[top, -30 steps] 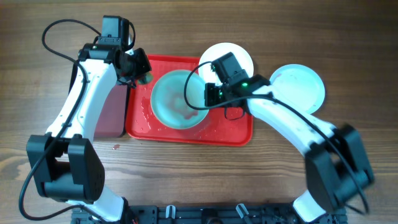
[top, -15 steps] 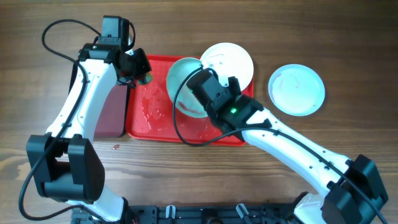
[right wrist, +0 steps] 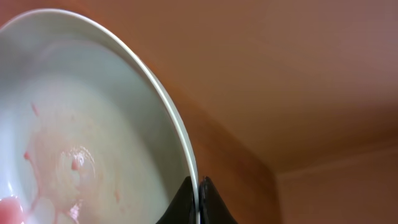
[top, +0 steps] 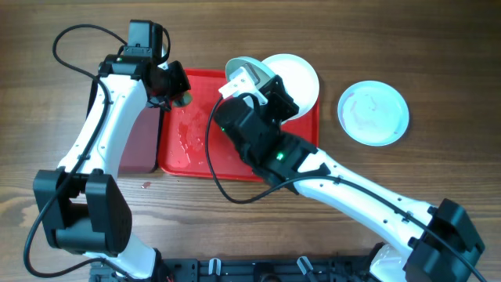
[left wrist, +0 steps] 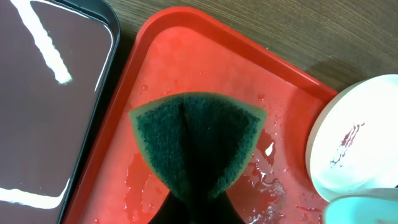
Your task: Clean dirty plates on tray and stack at the side
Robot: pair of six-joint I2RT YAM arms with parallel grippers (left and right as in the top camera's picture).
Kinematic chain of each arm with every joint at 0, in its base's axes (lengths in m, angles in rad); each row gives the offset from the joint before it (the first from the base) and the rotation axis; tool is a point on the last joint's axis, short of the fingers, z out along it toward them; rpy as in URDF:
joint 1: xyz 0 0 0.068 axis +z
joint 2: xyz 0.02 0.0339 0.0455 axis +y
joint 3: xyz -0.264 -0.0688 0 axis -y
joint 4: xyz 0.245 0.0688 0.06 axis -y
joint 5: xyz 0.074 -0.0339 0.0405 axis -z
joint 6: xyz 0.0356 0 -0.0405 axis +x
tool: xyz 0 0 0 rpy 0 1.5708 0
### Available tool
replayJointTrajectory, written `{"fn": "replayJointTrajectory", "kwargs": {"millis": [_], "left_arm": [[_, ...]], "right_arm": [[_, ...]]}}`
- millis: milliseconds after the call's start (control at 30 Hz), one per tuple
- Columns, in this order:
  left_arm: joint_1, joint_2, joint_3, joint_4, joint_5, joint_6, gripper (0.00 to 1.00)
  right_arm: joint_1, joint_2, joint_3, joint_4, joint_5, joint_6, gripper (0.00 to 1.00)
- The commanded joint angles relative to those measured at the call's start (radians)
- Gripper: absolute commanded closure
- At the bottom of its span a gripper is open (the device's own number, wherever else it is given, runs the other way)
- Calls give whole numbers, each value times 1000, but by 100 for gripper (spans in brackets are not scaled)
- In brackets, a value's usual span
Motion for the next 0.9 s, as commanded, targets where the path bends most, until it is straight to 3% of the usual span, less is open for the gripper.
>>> {"fn": "replayJointTrajectory", "kwargs": {"millis": [0,667,867], "left_arm": [[3,10,-5,0,-13,15,96],[3,10,-5,-1,-13,15,96],[3,10,-5,-2,-13,15,96]], "right_arm": [[38,-11,9,55,146,-135,96],[97,-11,3,124,203,-185,96],[140,-11,-23,46,198,-135,96]]}}
